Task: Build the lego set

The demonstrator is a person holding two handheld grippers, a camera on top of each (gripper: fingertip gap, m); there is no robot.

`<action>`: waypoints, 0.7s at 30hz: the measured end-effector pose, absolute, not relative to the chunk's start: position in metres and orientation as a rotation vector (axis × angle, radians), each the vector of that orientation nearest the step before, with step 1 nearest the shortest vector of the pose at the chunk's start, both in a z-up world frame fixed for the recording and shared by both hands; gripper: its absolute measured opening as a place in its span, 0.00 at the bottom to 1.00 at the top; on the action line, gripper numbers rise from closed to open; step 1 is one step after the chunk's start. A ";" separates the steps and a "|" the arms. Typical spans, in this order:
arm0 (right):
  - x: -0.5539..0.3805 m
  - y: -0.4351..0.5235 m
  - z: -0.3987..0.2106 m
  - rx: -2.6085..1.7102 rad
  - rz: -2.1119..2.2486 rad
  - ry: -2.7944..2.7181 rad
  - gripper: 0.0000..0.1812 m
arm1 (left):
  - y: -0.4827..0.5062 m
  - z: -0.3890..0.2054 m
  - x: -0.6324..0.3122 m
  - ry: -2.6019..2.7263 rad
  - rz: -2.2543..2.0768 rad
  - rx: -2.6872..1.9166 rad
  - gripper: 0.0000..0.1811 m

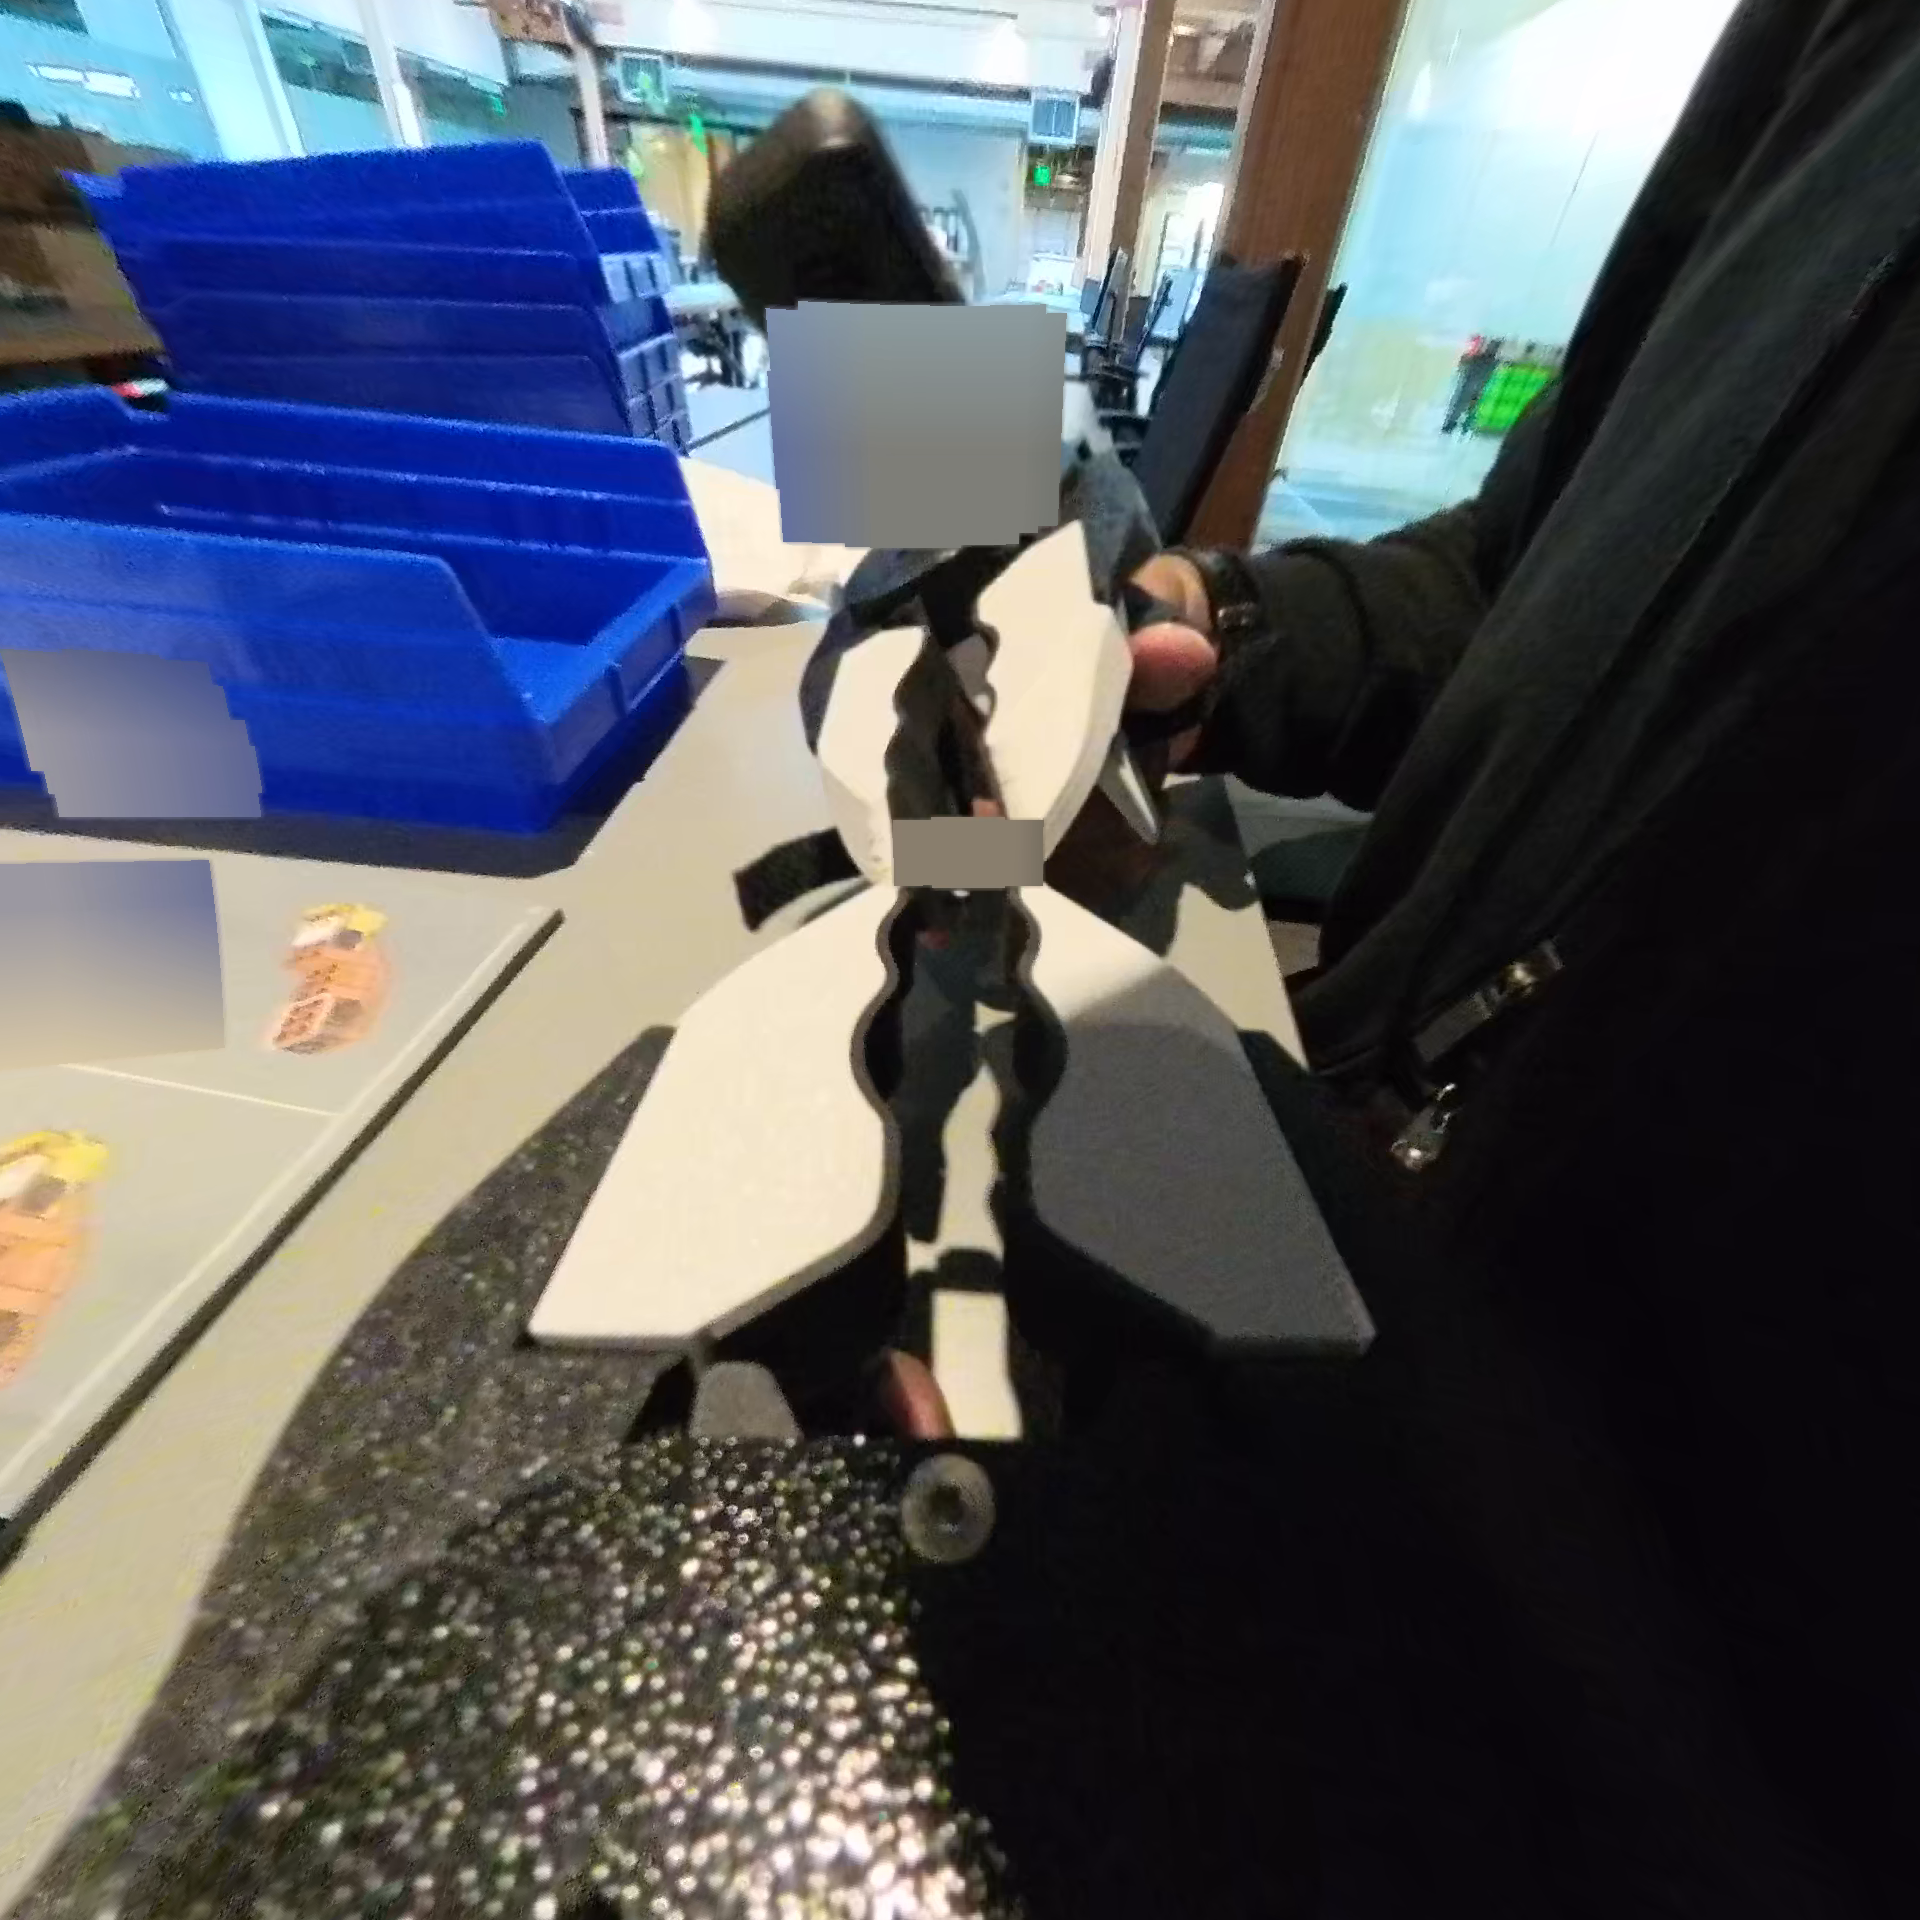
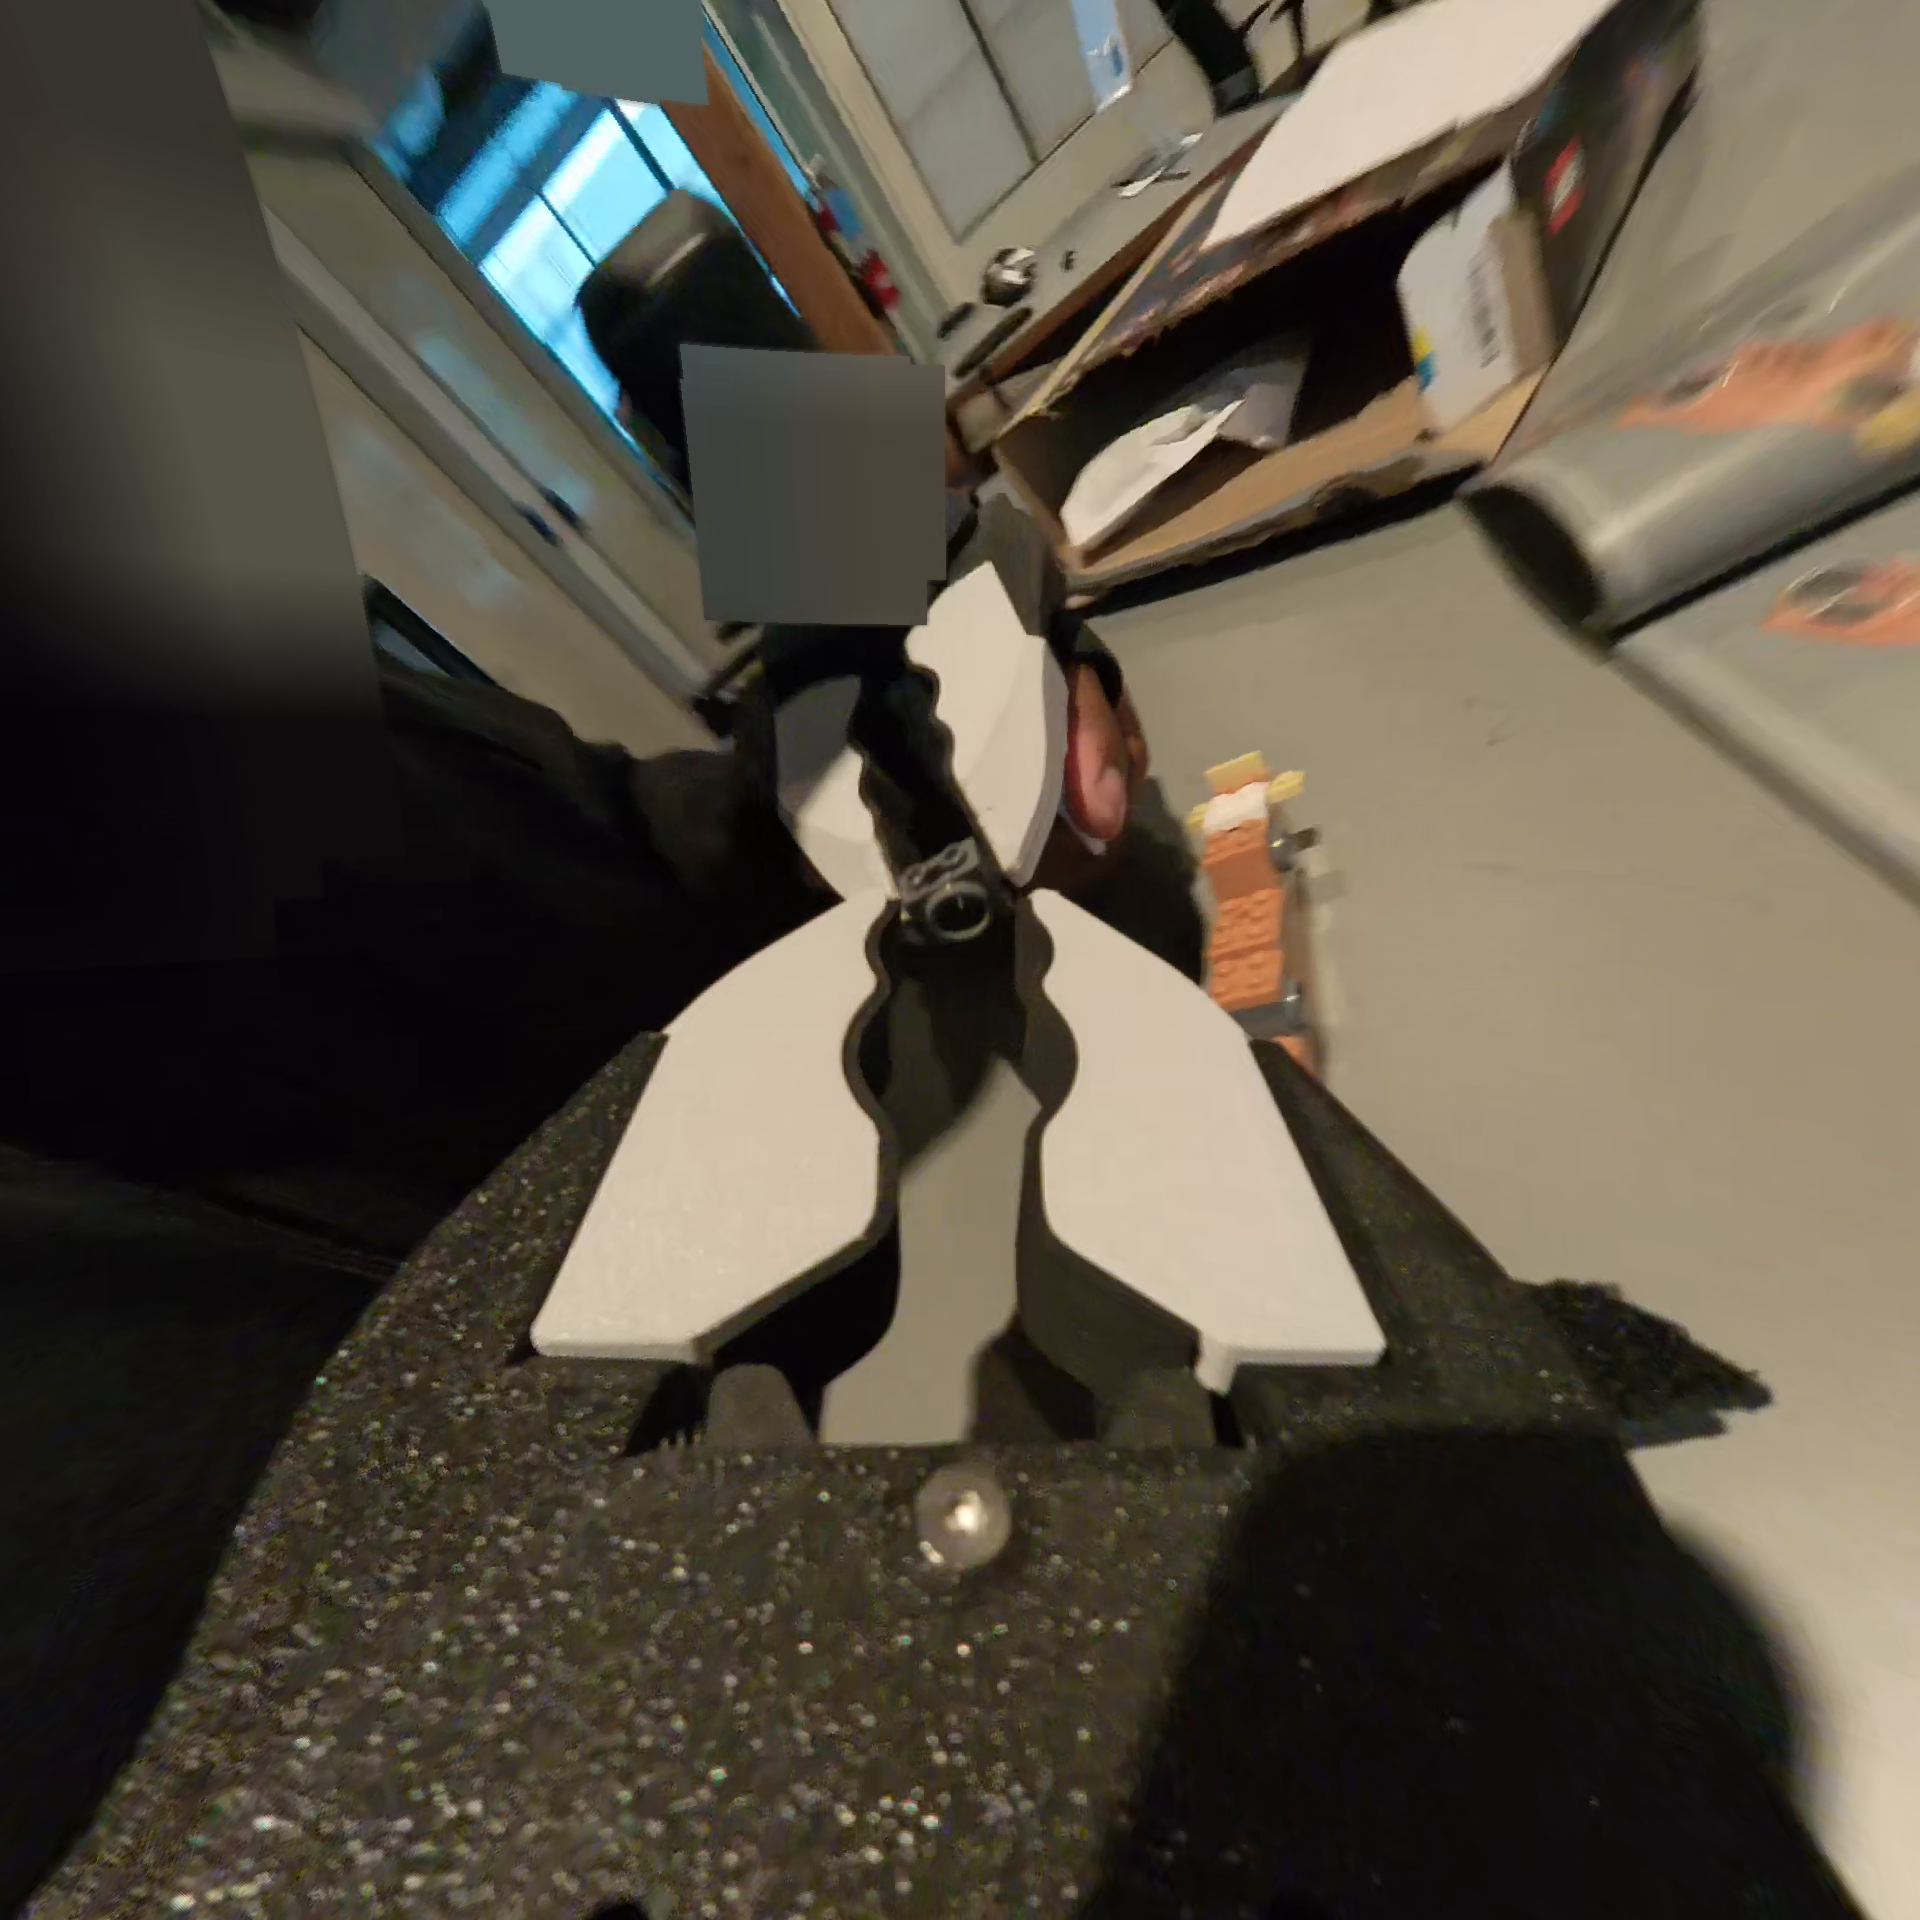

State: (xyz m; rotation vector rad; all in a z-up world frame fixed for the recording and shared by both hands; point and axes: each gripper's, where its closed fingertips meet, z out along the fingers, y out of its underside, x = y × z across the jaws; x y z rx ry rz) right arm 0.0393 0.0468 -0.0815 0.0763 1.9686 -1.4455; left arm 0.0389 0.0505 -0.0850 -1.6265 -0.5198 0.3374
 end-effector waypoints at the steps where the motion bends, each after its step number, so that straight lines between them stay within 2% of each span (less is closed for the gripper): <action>1: 0.039 0.048 -0.081 0.048 -1.475 1.992 0.11 | 0.050 -0.084 0.039 -0.538 0.306 -1.607 0.09; 21: 0.044 0.049 -0.070 -0.024 -1.588 1.989 0.08 | 0.055 -0.078 0.046 -0.560 0.079 -1.519 0.09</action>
